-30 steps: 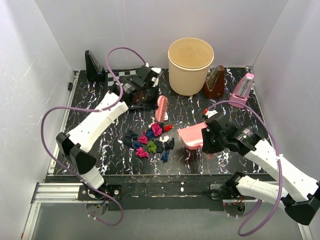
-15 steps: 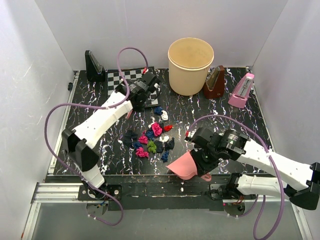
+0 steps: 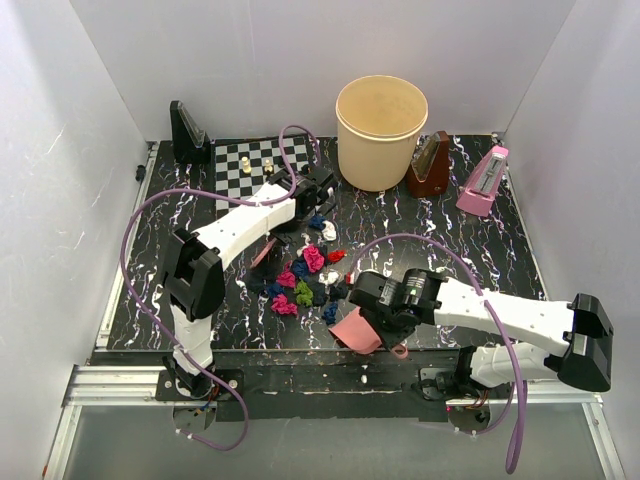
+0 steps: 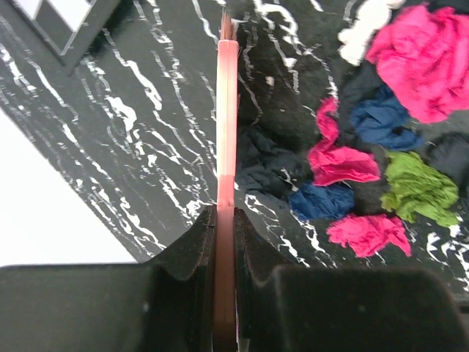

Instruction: Sweep away the paper scraps from the table

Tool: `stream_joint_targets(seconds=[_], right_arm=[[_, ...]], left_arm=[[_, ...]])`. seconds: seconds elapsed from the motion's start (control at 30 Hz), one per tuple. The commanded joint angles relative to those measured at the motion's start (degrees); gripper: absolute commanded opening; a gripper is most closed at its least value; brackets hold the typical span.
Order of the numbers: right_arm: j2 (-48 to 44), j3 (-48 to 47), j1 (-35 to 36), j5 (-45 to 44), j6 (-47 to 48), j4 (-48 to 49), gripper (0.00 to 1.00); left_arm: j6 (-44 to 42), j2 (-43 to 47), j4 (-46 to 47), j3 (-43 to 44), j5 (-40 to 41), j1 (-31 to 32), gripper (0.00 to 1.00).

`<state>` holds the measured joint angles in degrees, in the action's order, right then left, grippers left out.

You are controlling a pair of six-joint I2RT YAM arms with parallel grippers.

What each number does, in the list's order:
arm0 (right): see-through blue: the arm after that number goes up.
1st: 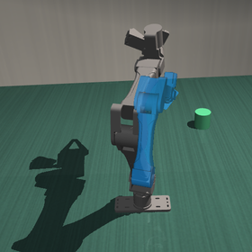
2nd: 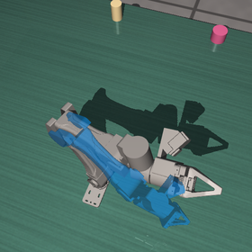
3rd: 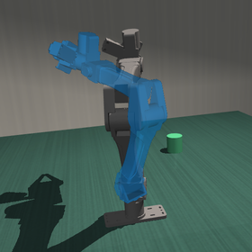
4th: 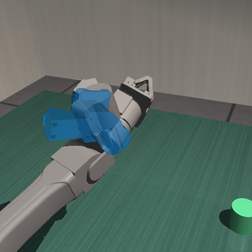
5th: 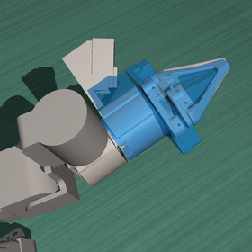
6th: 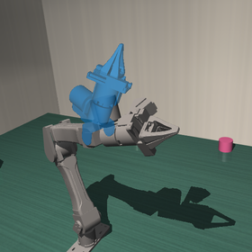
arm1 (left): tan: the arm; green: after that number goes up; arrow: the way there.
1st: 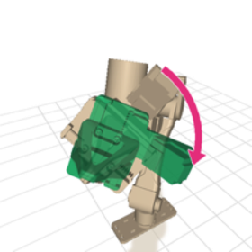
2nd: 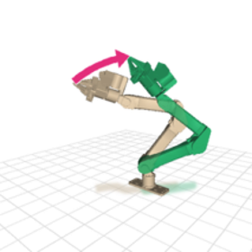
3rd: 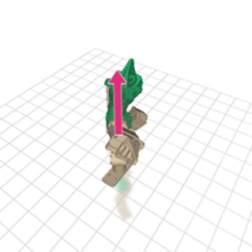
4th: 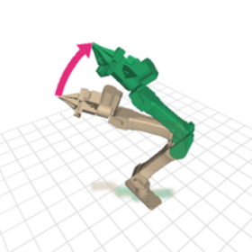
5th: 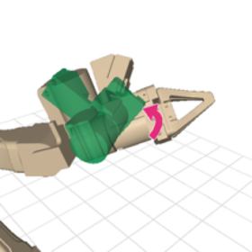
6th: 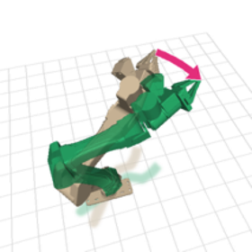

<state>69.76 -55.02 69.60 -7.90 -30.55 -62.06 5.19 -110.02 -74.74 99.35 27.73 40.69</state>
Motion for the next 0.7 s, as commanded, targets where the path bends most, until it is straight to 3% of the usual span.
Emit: stream_joint_targets(seconds=[0.0, 0.33, 0.67], right_arm=[[-0.32, -0.43, 0.62, -4.93, 0.74, 5.45, 0.01], [6.35, -1.58, 0.53, 2.61, 5.67, 9.77, 0.01], [10.13, -3.6, -0.69, 5.88, 6.02, 11.7, 0.01]], left_arm=[[-3.08, 3.15, 0.91, -0.47, -8.11, 0.53, 0.0], [-4.57, -1.78, -0.41, 1.55, -10.05, 1.59, 0.0], [-7.04, -1.87, 3.37, 2.51, -19.98, 1.85, 0.0]])
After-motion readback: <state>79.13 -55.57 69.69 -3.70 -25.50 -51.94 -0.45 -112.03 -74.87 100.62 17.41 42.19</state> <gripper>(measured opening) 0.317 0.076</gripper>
